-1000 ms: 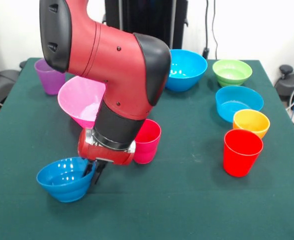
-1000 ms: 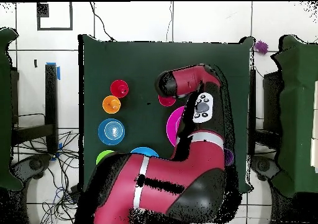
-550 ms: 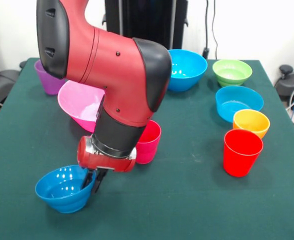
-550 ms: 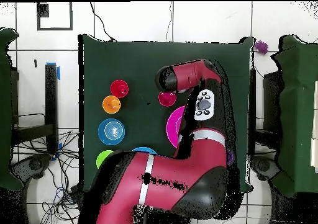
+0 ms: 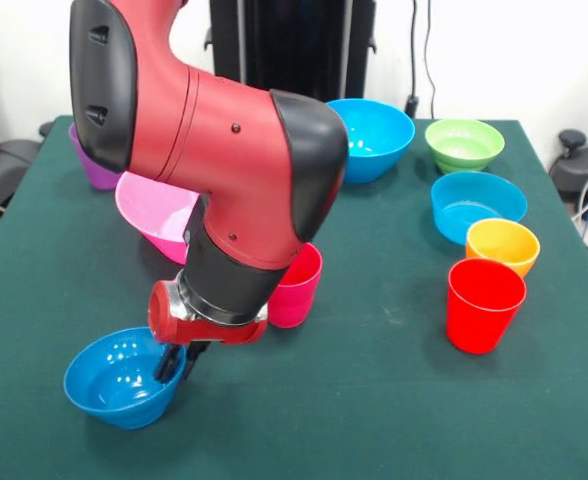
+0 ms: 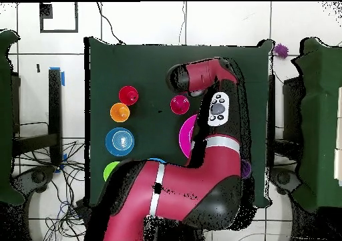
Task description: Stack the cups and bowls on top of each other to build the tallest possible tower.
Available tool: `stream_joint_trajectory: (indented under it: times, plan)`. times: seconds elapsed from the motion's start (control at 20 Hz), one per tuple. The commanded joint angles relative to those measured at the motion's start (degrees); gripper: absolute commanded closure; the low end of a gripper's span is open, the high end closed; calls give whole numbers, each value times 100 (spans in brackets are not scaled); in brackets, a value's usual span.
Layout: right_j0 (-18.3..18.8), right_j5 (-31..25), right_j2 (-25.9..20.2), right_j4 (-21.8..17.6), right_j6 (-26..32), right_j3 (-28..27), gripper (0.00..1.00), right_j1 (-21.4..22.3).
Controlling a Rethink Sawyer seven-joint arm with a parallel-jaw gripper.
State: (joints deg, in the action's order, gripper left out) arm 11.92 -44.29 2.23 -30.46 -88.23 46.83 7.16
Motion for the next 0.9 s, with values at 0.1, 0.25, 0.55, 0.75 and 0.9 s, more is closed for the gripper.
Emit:
stream_joint_trajectory:
  times: [0.1, 0.25, 0.55, 0.75, 0.9]
  plan:
    - [-214, -978, -320, -484, 1929, -475, 100, -139]
    - [-243, -1103, -292, -492, 1939, -510, 100, -139]
    - [-293, -1346, -214, -521, 1989, -564, 100, -143]
    - [-340, -1465, -126, -552, 2007, -540, 100, -108]
    - [-370, -1512, -62, -538, 1950, -437, 100, -34]
